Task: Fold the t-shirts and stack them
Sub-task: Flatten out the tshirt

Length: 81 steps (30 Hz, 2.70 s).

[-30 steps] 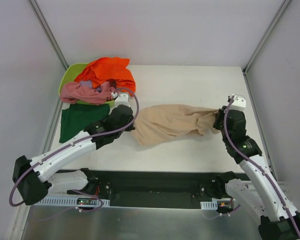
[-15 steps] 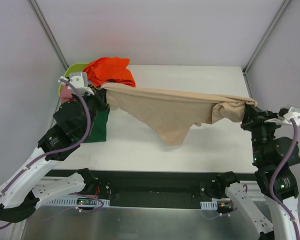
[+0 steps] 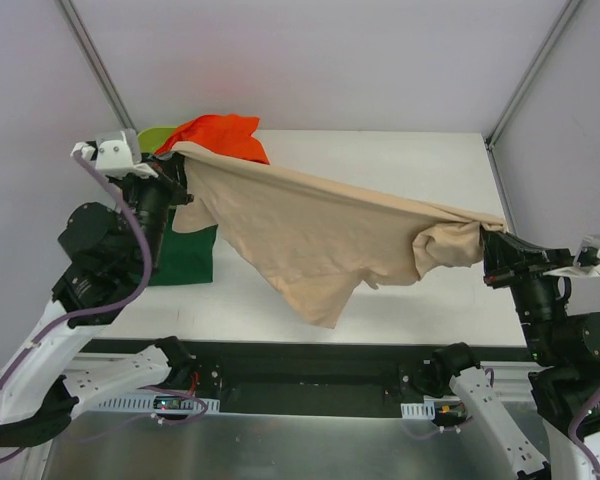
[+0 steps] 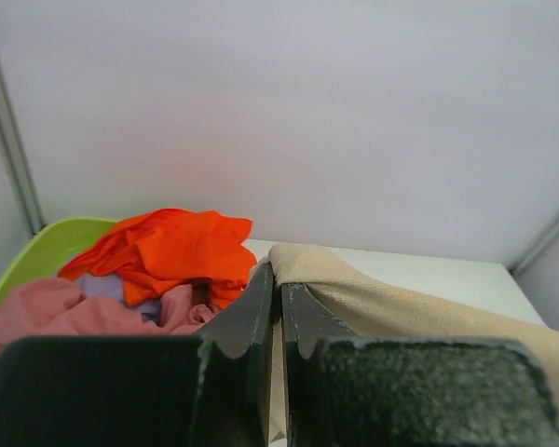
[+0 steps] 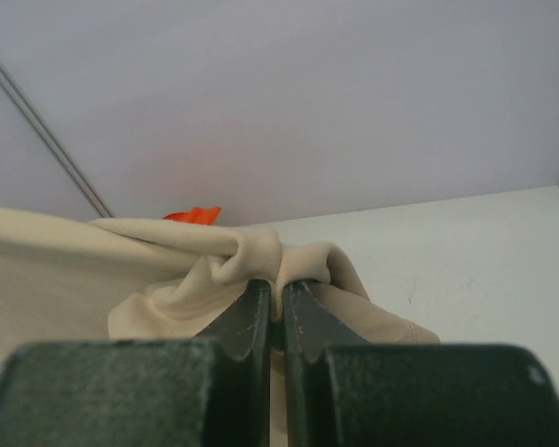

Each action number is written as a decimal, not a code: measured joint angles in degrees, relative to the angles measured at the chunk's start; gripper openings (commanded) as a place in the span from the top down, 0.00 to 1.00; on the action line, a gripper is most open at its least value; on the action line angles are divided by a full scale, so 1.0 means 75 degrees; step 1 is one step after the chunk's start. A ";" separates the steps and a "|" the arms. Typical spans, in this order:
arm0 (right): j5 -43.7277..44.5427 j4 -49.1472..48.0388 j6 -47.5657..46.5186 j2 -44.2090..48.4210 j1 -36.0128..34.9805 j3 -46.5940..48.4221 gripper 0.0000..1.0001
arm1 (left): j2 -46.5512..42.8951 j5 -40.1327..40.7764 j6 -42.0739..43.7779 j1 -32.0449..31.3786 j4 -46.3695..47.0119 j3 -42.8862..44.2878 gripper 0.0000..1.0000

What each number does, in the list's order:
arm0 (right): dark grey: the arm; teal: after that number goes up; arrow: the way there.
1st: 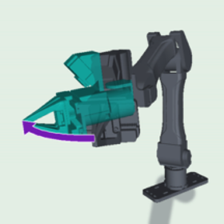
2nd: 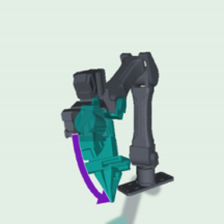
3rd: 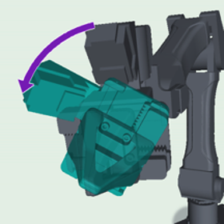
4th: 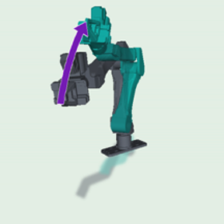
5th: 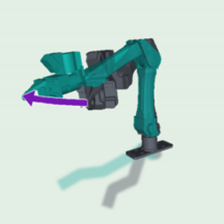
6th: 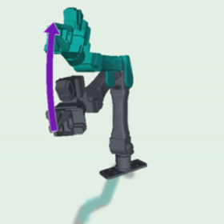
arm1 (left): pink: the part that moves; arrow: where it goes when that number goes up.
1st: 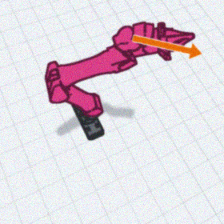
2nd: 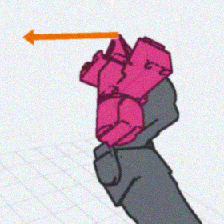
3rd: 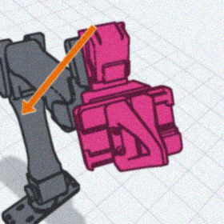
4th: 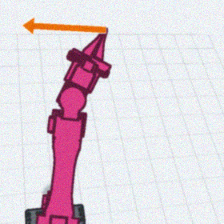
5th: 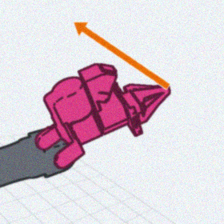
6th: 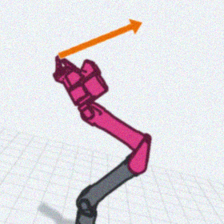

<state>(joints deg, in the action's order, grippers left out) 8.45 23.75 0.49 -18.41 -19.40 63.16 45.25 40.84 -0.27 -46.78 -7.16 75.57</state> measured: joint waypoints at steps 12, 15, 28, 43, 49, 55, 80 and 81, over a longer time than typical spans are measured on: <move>0.1151 0.0291 0.0871 -0.0959 0.0006 -0.1786 0.99 | 0.4191 -0.2168 -0.0924 0.2975 0.0586 0.0047 1.00; 0.1740 0.0006 0.0915 -0.2279 0.0096 -0.2509 0.99 | 0.6065 -0.3372 -0.1102 0.3404 0.0734 0.0452 1.00; 0.2136 -0.1626 0.0860 -0.8781 0.1947 -0.1311 0.87 | 1.1465 -0.5928 -0.1457 0.3745 0.0769 0.4669 0.55; 0.2684 -0.0793 0.1090 -0.8174 0.2139 -0.0554 0.04 | 1.0115 -0.6837 -0.1848 0.3465 0.0347 0.3529 0.01; 0.2570 -0.0536 0.1253 -0.5033 0.2148 -0.2197 0.04 | 0.6452 -0.6289 -0.2314 0.2066 0.0484 0.0495 0.01; 0.2148 -0.0358 0.1475 -0.2748 0.2157 -0.4328 0.04 | 0.4811 -0.6394 -0.3698 0.0490 0.0755 -0.2060 0.01; 0.2238 -0.0297 0.1623 -0.1297 0.2157 -0.5132 0.04 | 0.6764 -0.4529 -0.7781 -0.1475 0.1107 -0.3267 0.27; 0.2256 -0.0291 0.1632 -0.1291 0.2157 -0.5132 0.04 | 0.6802 -0.4392 -0.7895 -0.1518 0.1154 -0.3267 0.27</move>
<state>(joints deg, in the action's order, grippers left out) 25.36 21.56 12.73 -28.10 -3.22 24.67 96.27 7.90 -59.48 -58.17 1.50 51.07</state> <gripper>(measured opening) 0.958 0.782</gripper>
